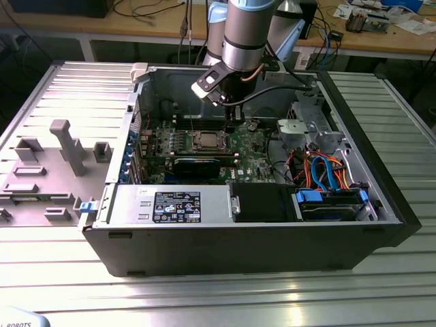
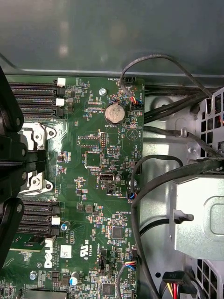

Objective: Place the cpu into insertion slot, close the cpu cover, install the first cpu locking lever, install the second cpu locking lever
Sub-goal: 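Close the cpu cover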

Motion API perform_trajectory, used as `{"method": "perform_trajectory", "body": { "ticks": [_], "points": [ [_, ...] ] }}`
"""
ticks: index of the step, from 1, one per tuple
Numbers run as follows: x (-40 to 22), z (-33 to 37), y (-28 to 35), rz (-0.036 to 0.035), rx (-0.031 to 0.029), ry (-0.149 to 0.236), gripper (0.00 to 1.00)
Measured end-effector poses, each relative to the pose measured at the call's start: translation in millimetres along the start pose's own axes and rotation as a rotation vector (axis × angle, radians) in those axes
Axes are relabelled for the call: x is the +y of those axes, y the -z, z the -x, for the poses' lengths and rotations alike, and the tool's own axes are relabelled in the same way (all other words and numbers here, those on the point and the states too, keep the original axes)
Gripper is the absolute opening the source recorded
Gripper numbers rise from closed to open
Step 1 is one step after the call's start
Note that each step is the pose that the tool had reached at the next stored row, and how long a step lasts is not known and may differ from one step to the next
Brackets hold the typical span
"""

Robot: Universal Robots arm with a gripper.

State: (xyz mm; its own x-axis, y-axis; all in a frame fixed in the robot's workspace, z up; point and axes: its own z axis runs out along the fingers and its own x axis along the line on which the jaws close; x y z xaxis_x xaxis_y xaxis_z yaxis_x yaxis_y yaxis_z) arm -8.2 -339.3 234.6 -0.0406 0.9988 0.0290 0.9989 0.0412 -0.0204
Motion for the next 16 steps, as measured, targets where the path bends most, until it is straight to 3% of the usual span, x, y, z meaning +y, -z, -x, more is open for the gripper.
{"method": "perform_trajectory", "body": {
  "ticks": [8, 16],
  "points": [
    [-1.7, 0.0, -0.1, -0.0001, 0.0, 0.0, 0.11],
    [-15.0, -0.4, -4.0, 0.0, 0.0001, 0.0, 0.11]
  ]
}}
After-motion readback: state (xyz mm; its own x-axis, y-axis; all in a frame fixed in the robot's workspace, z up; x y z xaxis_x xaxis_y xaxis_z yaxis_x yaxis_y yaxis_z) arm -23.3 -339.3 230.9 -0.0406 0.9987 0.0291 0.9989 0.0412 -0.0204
